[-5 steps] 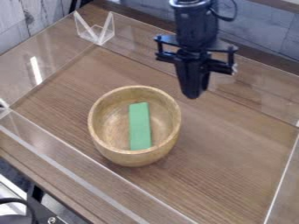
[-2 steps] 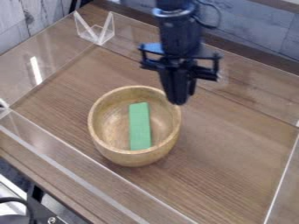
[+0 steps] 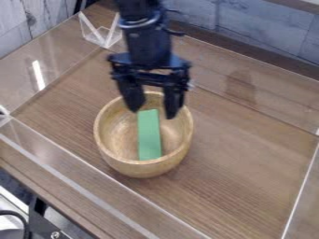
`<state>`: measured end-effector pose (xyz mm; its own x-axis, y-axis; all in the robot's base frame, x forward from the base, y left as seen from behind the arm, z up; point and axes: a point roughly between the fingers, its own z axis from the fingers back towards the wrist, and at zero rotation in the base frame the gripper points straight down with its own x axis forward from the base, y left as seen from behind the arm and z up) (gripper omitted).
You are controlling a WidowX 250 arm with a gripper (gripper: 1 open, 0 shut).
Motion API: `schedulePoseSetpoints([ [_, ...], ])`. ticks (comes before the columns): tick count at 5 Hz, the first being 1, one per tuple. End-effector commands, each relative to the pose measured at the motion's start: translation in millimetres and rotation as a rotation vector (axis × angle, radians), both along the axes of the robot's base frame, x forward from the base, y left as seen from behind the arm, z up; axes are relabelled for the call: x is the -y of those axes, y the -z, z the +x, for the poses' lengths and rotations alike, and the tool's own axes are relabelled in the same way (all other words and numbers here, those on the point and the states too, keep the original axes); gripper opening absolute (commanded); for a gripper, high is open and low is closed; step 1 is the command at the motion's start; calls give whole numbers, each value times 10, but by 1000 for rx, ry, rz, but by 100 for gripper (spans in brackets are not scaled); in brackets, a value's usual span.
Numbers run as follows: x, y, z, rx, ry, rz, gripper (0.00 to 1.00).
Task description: Move green stick from inside the wooden bowl to the table next to it
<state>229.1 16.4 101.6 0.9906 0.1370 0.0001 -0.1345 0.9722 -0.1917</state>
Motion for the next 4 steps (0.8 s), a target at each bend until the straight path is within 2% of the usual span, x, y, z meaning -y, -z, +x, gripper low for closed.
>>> schedulePoseSetpoints([
  [1, -66, -66, -37, 36, -48, 33, 100],
  [2, -56, -49, -70, 30, -69, 48, 100],
  [4, 11, 87, -92, 21, -207, 68, 100],
])
